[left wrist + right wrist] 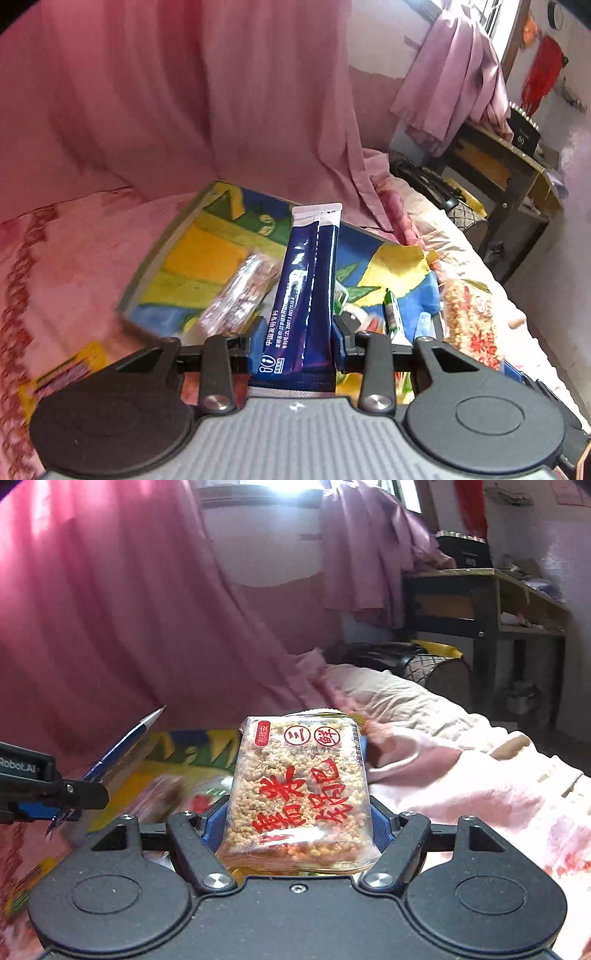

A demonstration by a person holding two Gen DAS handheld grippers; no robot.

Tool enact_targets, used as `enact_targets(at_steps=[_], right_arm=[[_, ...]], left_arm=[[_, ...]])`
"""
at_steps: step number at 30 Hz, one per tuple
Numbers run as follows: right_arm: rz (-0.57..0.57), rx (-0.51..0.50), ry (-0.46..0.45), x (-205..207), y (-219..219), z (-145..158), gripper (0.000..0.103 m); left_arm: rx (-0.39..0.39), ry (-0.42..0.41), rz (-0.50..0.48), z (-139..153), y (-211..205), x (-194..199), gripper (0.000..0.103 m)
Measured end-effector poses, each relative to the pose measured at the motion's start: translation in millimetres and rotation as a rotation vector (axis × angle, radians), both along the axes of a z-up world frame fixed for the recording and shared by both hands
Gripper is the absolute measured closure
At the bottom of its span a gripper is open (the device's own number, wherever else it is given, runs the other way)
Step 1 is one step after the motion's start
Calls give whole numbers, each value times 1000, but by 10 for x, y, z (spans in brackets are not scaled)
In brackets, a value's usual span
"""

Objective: Organize snacks
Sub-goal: 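Carry the blue tube and rice-cracker pack over the tray with both tools, then open both tools to drop the tube and cracker pack into the tray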

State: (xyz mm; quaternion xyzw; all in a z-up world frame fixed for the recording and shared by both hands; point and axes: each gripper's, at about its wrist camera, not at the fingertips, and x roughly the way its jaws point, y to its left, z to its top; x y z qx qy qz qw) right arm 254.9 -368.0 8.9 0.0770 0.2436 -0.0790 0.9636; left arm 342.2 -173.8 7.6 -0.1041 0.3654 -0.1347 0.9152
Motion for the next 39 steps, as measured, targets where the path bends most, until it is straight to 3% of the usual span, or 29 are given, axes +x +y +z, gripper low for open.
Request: enact_targets(at_steps=[7,13,21,31,33,38,39], right_arm=[[26,-14,-3,336,-188,-212,28],[59,74,43,546,-290,-342,27],[65,82,83,607,-286,-423,27],[57,112,79,593,-311,-430,24],[58,119,77,589,-319,-431,24],[60,111,57,565,-293,-405,14],[62,107,48,555,-287,-388,13]], left_arm=[[67,18,-48,-235,-317,418,63],[114,24,-66,-435,-445,596,63],[118,44,-62,-597,-479,661,63],[110,59,-52,-597,-447,652,61],[105,56,-47,-581,-440,652,58],[85,50,-36,-517,-400,625,26],[80,43,-31,-495,-383,607,23]])
